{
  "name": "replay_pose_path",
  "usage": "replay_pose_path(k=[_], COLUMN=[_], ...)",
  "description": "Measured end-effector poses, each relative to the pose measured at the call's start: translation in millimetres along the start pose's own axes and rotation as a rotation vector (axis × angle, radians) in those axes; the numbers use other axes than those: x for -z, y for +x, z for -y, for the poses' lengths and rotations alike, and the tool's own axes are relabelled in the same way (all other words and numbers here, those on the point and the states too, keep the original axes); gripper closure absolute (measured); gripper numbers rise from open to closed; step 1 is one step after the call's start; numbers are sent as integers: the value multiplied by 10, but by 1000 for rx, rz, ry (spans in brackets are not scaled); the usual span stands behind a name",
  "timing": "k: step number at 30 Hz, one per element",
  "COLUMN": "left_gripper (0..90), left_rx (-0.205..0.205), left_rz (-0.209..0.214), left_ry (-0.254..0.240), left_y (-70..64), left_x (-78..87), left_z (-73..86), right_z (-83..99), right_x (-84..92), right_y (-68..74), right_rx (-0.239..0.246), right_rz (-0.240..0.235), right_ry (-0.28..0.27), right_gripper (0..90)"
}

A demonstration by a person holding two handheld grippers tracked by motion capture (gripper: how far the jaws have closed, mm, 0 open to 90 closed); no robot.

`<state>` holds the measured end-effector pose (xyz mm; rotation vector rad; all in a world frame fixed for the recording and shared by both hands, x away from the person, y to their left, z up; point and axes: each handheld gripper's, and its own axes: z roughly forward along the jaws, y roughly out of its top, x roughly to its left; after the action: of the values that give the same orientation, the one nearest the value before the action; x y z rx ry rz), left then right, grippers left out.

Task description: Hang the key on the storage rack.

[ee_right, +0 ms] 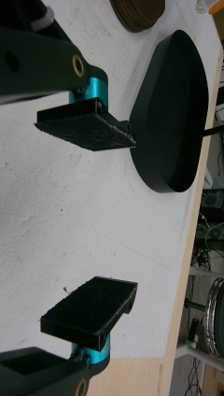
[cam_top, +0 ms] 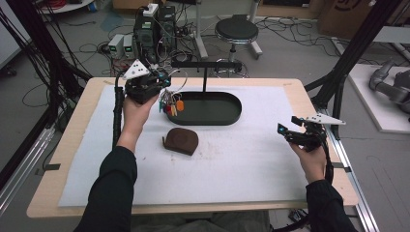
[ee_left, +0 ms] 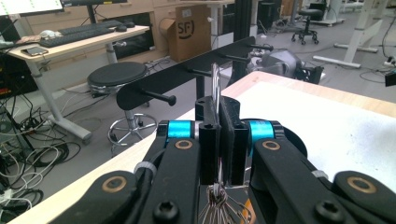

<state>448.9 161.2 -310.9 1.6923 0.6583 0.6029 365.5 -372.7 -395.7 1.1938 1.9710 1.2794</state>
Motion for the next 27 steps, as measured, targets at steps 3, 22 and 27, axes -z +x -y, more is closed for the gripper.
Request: replay_pose_path(k=[3, 22, 27], left_gripper=[865, 865, 864], left_rx=[6, 36, 35], left_rz=[-6, -26, -41], left_ry=[10, 41, 62], left_y=[13, 107, 128], left_x=[-41, -195, -226], left_z=[11, 50, 75], right_z=[1, 5, 4], right_x=[-1, -3, -3], right_y=[-4, -15, -10], right_rx=[-5, -9, -3], right_rz=[0, -3, -3], right_ry=[-1, 1, 1], right_gripper=[266, 265, 265])
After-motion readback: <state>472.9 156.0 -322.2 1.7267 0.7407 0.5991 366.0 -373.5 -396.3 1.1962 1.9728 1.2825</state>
